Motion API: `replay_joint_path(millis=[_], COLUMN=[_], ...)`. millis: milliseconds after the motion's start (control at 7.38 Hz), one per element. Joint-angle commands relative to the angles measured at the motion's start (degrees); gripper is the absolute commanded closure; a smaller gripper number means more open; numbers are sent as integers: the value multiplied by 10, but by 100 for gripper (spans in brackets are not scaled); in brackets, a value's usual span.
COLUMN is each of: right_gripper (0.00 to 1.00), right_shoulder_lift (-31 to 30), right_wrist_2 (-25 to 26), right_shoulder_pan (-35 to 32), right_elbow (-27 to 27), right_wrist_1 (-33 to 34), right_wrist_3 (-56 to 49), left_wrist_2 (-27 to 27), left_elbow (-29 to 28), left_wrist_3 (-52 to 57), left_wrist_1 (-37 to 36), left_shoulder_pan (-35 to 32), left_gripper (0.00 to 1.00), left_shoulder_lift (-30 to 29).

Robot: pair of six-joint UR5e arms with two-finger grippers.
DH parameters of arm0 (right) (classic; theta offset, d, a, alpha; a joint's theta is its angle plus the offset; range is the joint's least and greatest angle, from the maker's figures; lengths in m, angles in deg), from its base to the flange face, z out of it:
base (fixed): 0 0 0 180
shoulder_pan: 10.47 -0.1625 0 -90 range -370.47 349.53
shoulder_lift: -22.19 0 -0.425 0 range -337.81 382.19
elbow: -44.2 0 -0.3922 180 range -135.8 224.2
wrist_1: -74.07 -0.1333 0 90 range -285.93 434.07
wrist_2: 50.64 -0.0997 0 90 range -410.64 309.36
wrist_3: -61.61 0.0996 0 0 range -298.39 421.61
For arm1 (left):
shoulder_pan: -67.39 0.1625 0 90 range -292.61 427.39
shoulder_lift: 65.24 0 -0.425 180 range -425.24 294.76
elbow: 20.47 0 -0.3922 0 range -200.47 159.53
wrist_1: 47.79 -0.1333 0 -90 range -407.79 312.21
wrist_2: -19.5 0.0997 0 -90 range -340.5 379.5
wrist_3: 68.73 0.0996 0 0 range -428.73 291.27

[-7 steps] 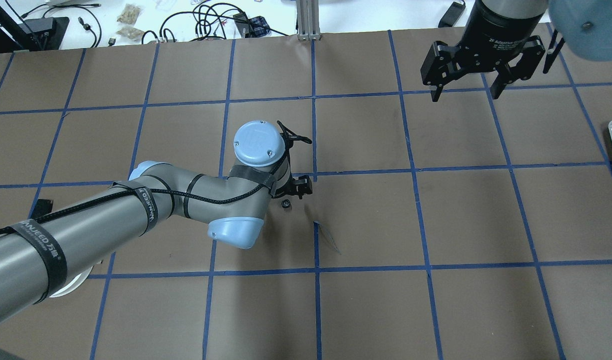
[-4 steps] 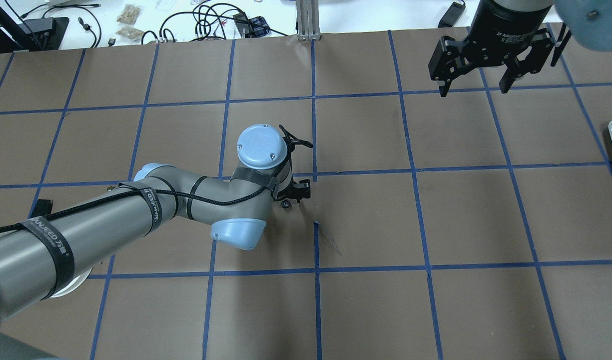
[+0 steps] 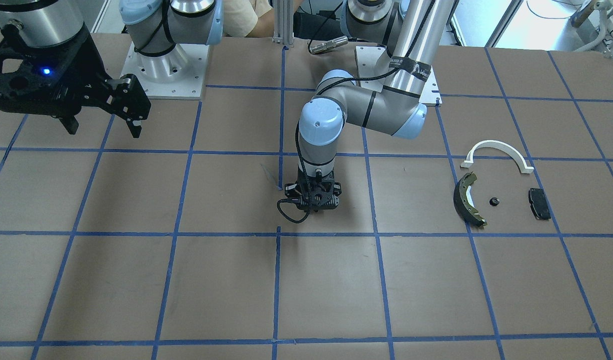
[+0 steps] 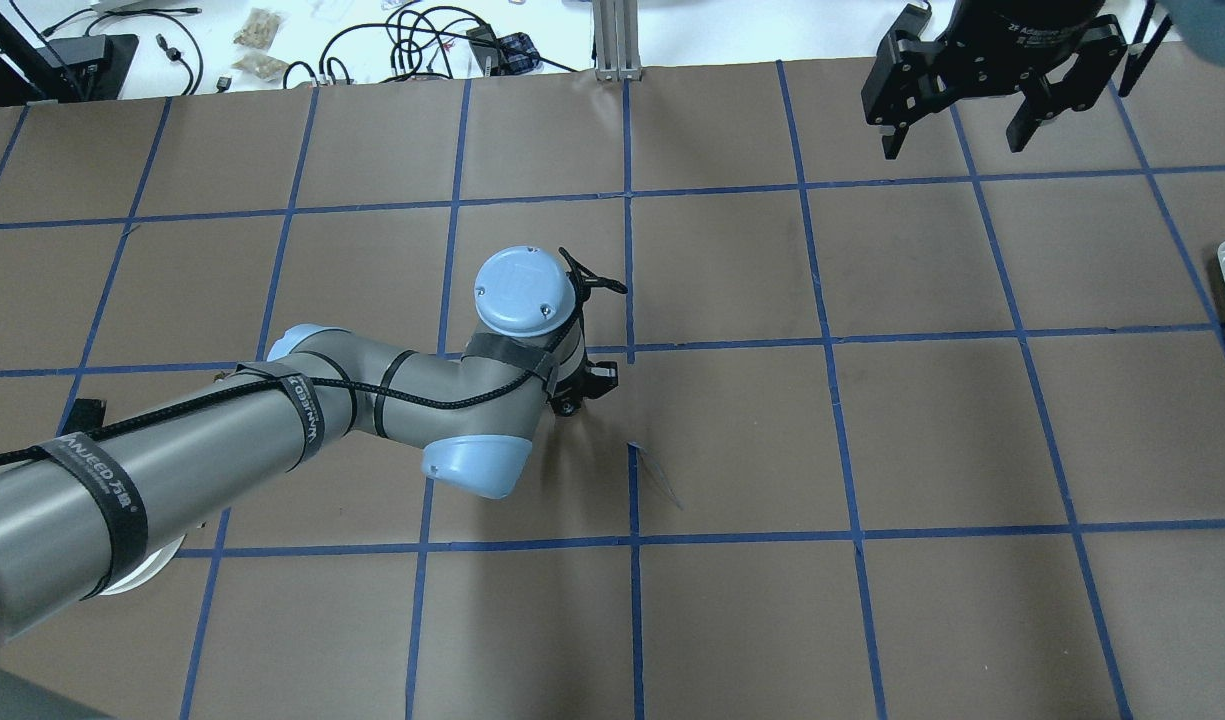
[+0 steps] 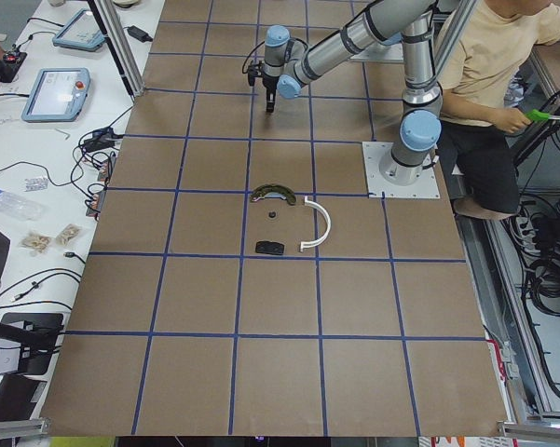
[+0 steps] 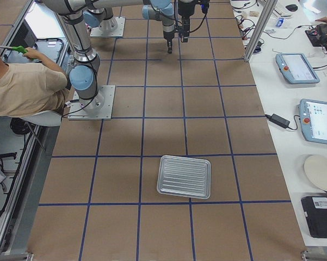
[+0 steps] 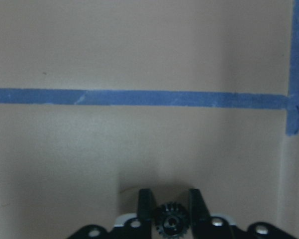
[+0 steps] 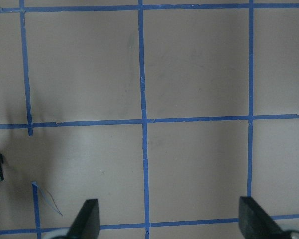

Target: Place bearing gear from tray to pile

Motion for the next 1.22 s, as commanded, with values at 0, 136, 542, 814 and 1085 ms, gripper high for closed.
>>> replay_joint_path(millis=[0,136,542,814,1085], right_gripper=[0,0,0,0,0], right_shoulder_lift=[-1,0,-1,-4,-8], right_wrist_2=[-3,-12,-13,-8,-13], right_shoulder_pan=[-1,-1,-3,-3,-3], right_elbow=[5,10,16,40,41], right_wrist_1=[-1,-7,-8,-5,-6], right_wrist_3=[1,0,-37,-48,-48], left_wrist_2=[-2,-2,17,37,35], left_elbow=[-31,-84,-184,-181,-143], left_wrist_3=[25,57,215,369,590], left_wrist_1=[48,165,418,456,445], left_shoulder_pan=[14,33,160,287,429], left_gripper=[100,100,100,100,100], left_shoulder_lift=[39,67,142,174,176])
